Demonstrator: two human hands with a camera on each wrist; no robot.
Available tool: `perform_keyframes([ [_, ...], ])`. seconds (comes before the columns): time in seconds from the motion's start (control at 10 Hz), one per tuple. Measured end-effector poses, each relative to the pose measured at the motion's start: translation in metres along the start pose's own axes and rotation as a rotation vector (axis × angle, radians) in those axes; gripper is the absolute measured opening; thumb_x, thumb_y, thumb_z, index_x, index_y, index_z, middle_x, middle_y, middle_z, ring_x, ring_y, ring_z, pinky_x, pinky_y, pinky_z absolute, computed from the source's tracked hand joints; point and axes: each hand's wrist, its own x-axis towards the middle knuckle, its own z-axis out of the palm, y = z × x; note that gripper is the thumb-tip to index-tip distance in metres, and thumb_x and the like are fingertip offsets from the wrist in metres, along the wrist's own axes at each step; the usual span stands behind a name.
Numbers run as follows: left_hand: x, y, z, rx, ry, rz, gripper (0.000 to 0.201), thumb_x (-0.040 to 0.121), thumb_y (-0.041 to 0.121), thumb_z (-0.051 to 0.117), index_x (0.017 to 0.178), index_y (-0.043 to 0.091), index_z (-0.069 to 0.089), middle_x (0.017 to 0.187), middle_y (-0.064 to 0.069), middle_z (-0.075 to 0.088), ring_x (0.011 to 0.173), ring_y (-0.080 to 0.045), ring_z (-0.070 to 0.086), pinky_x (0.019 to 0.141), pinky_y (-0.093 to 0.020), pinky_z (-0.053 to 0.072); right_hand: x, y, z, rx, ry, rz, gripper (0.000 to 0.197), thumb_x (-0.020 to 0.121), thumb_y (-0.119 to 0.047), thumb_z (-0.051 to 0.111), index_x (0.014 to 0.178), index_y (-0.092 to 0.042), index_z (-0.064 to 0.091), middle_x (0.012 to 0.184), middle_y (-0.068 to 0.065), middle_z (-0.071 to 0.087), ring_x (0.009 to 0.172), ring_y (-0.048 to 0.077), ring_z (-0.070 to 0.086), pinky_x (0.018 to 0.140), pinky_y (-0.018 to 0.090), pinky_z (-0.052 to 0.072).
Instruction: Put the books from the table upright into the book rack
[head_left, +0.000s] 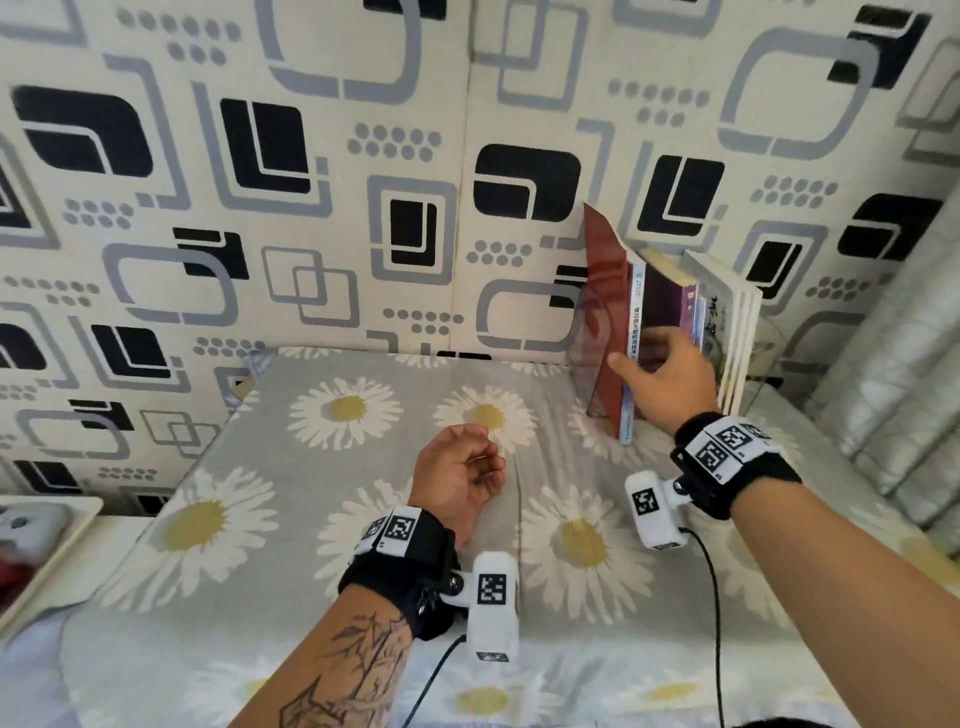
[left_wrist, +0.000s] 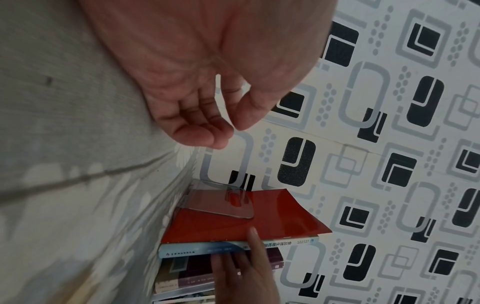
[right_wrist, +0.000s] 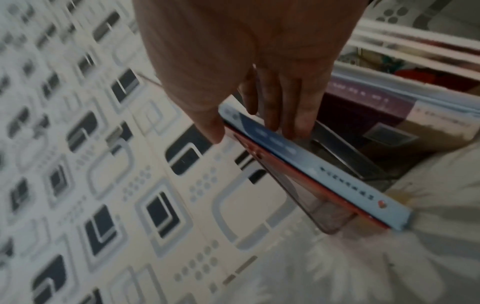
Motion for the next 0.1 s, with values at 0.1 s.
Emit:
perform_keyframes([
  [0.1, -0.0019, -0.0018, -0.0014, -0.008, -0.017, -0.017, 0.019, 0.087, -0.005, 0.044, 0.082, 0.01, 0.055, 0.059, -0.005, 0.058, 0.053, -0.019, 0.053, 0.052, -0.027, 0.045, -0.01, -0.0058, -0.0142, 0.242, 0.116, -0.003, 0.024, 0.082, -0.022, 0.076, 0.101, -0.017, 0.063, 0.087, -0.007, 0.065, 0.079, 0.011, 0.063, 0.083, 0.032, 0.057],
])
